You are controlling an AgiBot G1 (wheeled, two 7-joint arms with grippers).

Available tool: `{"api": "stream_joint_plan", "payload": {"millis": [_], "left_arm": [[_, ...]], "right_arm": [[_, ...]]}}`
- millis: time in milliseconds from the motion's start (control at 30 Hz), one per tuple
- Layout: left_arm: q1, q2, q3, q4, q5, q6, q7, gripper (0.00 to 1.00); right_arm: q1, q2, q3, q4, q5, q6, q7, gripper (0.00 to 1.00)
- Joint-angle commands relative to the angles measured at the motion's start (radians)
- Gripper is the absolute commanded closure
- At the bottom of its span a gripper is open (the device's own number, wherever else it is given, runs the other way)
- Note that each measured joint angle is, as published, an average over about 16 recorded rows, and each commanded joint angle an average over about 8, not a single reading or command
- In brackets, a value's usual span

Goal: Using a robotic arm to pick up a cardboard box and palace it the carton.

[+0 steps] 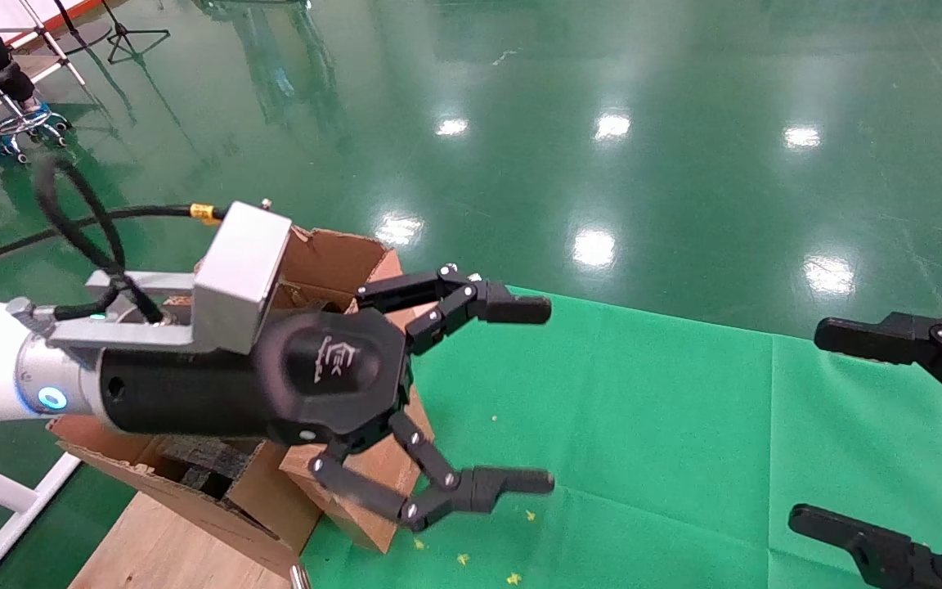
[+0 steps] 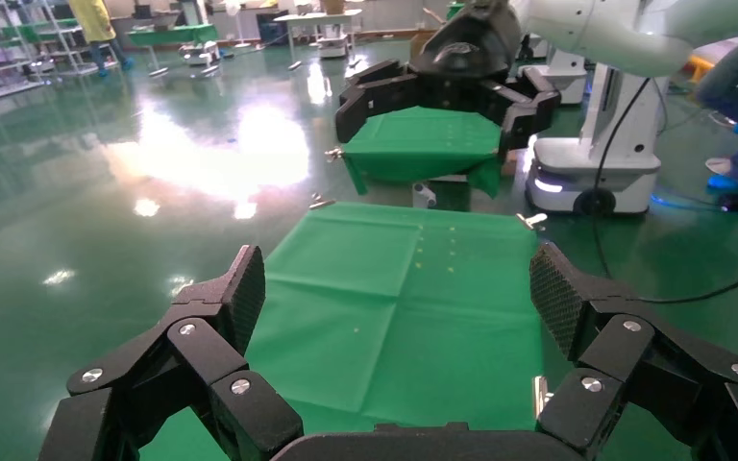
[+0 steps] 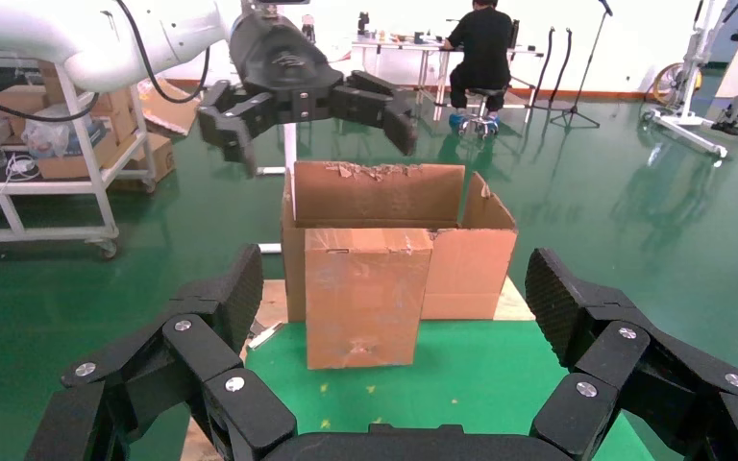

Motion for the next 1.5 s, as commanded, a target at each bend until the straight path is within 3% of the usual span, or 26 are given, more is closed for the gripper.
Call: {"api": "stream_joint_plan", "payload": {"millis": [33,100,500,633,767,1033,1233,1500], "left_arm": [[-0.006,-0.003,0.004,-0.005,0.015,-0.002,-0.001,0.0],[-0.025,-0.011,0.022,-0.012,0.062,-0.008,-0.019,0.0],[-0.08,-0.052,0.077,-0.025,0.211,-0.027,-0.082,0.0],[-0.116,-0.083,0.098,-0.036,0.312,-0.055,-0.136,0.0],[-0.181,-0.109,0.131,-0.048,0.458,-0.089,-0.261,0.0],[-0.293,-0.121,0.198,-0.057,0.714,-0.111,-0.618,0.0],[-0.324,-0.088,0.228,-0.063,0.794,-0.106,-0.814,0.0],[-0.33,-0.041,0.275,-0.065,0.854,-0.071,-0.925,0.0]], "right_arm": [[0.0,0.0,0.0,0.0,0.0,0.0,0.0,0.92],[0.0,0.0,0.0,0.0,0.0,0.0,0.0,1.0],[0.0,0.0,0.0,0.0,0.0,0.0,0.0,1.0],[0.0,0.0,0.0,0.0,0.0,0.0,0.0,1.0],[0.0,0.0,0.0,0.0,0.0,0.0,0.0,1.0],[0.0,0.0,0.0,0.0,0.0,0.0,0.0,1.0],[0.0,0.0,0.0,0.0,0.0,0.0,0.0,1.0],[0.0,0.0,0.0,0.0,0.0,0.0,0.0,1.0]]}}
